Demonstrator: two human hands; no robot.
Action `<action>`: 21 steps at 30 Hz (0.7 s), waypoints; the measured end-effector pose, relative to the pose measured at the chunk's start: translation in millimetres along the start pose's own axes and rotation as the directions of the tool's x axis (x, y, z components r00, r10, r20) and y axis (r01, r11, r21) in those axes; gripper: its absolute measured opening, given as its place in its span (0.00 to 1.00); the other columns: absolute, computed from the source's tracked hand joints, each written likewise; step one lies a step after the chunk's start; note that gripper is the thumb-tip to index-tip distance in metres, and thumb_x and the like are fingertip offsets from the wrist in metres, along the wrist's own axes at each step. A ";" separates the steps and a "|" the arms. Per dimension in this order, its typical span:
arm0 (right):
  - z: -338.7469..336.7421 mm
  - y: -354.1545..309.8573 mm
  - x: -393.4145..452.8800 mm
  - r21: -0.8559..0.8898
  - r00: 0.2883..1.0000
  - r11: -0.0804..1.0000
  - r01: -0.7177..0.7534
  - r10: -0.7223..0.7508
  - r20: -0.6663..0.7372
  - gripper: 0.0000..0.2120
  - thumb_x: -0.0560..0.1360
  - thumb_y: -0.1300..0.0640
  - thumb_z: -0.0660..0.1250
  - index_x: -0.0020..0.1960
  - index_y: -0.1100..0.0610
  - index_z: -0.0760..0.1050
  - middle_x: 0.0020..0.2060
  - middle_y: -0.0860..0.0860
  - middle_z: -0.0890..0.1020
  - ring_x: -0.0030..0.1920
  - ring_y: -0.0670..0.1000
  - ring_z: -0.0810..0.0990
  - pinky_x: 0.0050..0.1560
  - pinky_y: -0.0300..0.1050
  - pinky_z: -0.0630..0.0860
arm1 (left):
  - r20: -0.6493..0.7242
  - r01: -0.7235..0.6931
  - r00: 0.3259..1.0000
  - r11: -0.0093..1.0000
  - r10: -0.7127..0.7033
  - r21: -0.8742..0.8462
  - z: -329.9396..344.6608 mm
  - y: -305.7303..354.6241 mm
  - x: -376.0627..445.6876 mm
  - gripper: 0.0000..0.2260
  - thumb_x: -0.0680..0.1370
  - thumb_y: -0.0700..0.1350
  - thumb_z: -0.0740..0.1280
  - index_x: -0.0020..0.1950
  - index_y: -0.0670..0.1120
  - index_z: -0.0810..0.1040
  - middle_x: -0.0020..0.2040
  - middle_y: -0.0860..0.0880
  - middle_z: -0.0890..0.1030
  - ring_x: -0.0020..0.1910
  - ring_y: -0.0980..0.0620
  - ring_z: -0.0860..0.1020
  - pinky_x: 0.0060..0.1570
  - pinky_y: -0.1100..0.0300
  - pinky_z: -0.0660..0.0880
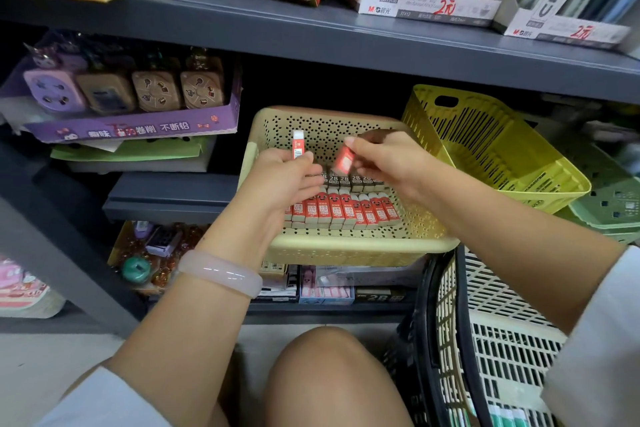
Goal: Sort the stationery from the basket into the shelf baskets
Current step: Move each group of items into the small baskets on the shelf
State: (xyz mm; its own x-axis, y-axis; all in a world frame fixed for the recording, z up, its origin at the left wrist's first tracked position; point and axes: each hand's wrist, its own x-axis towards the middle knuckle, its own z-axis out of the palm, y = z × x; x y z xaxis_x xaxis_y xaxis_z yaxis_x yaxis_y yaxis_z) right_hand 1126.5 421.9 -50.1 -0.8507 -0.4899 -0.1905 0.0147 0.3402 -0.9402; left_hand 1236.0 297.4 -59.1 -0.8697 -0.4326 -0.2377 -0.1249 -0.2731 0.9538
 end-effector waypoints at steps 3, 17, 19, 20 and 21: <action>-10.9 12.2 4.8 -0.642 0.995 0.763 -0.082 0.024 -0.099 0.10 0.72 0.50 0.68 0.41 0.56 0.73 0.34 0.50 0.79 0.33 0.46 0.77 0.30 0.33 0.74 | 0.019 0.001 1.000 1.000 -0.002 0.020 -0.7 0.1 0.7 0.03 0.79 0.42 0.62 0.48 0.42 0.73 0.47 0.47 0.79 0.48 0.51 0.80 0.44 0.61 0.79; -6.0 23.7 -3.0 -0.542 0.987 0.833 -0.114 0.159 0.036 0.06 0.78 0.59 0.61 0.45 0.58 0.75 0.33 0.55 0.81 0.30 0.48 0.80 0.29 0.36 0.79 | -0.021 -0.035 0.999 0.994 0.037 0.103 -0.9 -0.4 -0.1 0.05 0.77 0.36 0.64 0.51 0.44 0.76 0.45 0.48 0.77 0.40 0.54 0.76 0.40 0.67 0.79; -5.1 22.3 -5.2 -0.546 0.983 0.829 -0.122 0.176 0.048 0.06 0.78 0.59 0.60 0.44 0.58 0.75 0.33 0.55 0.80 0.30 0.49 0.80 0.32 0.37 0.80 | -0.012 -0.042 0.999 0.993 0.044 0.114 -0.5 -1.1 -0.4 0.07 0.77 0.35 0.64 0.52 0.42 0.76 0.45 0.47 0.77 0.41 0.54 0.77 0.39 0.67 0.79; -4.7 21.8 -6.1 -0.549 0.983 0.827 -0.123 0.177 0.047 0.06 0.78 0.59 0.60 0.45 0.58 0.75 0.33 0.55 0.80 0.31 0.49 0.80 0.34 0.38 0.80 | -0.006 -0.043 0.999 0.993 0.044 0.112 -0.2 -0.9 -0.9 0.06 0.76 0.34 0.64 0.51 0.42 0.76 0.44 0.47 0.77 0.40 0.53 0.77 0.39 0.68 0.79; -4.5 20.8 -7.1 -0.561 0.986 0.821 -0.110 0.160 0.041 0.06 0.78 0.59 0.60 0.45 0.58 0.75 0.34 0.55 0.80 0.32 0.49 0.80 0.35 0.39 0.80 | 0.000 -0.045 0.999 0.992 0.045 0.114 0.5 -0.7 -1.1 0.06 0.76 0.33 0.65 0.49 0.43 0.75 0.44 0.47 0.77 0.40 0.53 0.77 0.38 0.69 0.79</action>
State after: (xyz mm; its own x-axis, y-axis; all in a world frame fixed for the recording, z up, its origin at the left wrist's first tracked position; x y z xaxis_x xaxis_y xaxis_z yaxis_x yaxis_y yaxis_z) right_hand 1130.5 436.0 -67.0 -0.8150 -0.4615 -0.3503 -0.1889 0.7832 -0.5924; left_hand 1236.9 298.5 -59.4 -0.8744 -0.4446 -0.1942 -0.1391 -0.1537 0.9783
